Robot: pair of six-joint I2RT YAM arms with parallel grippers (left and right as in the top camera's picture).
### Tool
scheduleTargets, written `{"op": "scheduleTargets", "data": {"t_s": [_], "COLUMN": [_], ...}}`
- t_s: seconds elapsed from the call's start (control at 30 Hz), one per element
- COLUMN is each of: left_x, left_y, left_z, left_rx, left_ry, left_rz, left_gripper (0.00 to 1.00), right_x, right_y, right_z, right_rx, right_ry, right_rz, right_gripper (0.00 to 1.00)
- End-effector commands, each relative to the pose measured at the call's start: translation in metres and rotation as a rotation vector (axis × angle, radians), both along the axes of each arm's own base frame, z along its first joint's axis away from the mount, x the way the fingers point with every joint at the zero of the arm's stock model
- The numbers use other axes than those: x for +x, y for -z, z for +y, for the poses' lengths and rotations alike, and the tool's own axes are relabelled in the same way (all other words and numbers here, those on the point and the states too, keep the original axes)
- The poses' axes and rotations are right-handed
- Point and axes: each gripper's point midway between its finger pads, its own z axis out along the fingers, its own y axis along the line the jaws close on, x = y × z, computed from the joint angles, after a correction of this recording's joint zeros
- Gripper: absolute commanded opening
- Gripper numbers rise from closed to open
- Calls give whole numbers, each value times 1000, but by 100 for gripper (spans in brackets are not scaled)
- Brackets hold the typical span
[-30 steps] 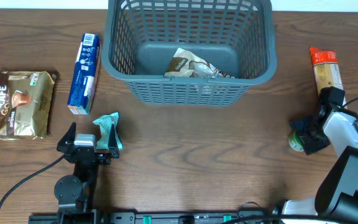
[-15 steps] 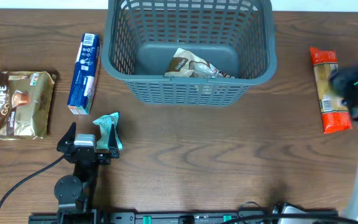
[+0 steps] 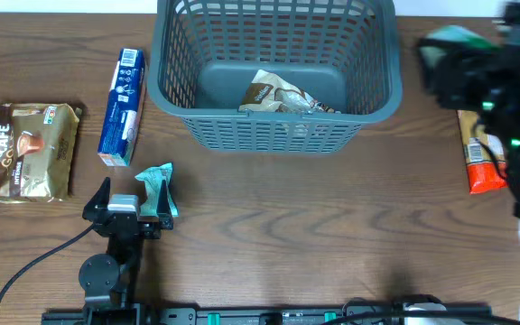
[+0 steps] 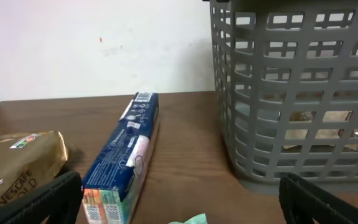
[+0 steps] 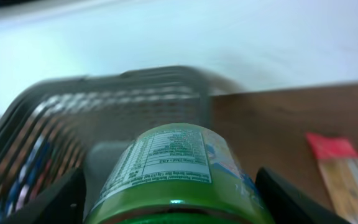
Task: Pack container
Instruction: 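Carry the jar into the basket and release it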
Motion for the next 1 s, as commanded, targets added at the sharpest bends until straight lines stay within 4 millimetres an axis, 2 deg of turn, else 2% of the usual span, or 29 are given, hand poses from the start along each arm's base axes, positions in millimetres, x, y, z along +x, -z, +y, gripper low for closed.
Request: {"op": "scheduleTargets", "data": {"t_s": [0.0,0.1,0.23,0.4,0.6,0.7,0.83,0.97], "left_x": [0,0,0,0,0,0,0,0], "left_y": [-1,-1,-1,-1,-1,-1,-1,-1], "left_z": [-2,-2,-2,-1,-2,-2,-2,-2], "left_rx": [10,10,10,10,10,10,10,10], "left_ry": [8,8,8,7,8,8,8,8], "left_rz": [-9,-9,-9,-9,-9,-9,-9,-9], "left_gripper": [99,99,99,99,99,99,99,99], "right_x": [11,25,53,86,113,120,124,126], "right_y": [6,26,62,121,195,223,256,276], "right_z": [45,66,94,121,134,138,140,141], "right_rx": [-136,-165,-196,-210,-210,-218,-229,-236], "right_ry": [-200,-233,-273,-313,-308,-314,-320,-322], "right_rz": [-19,28,104,225,384,441,509,551], "right_gripper": [2,2,2,1,2,1,2,1]}}
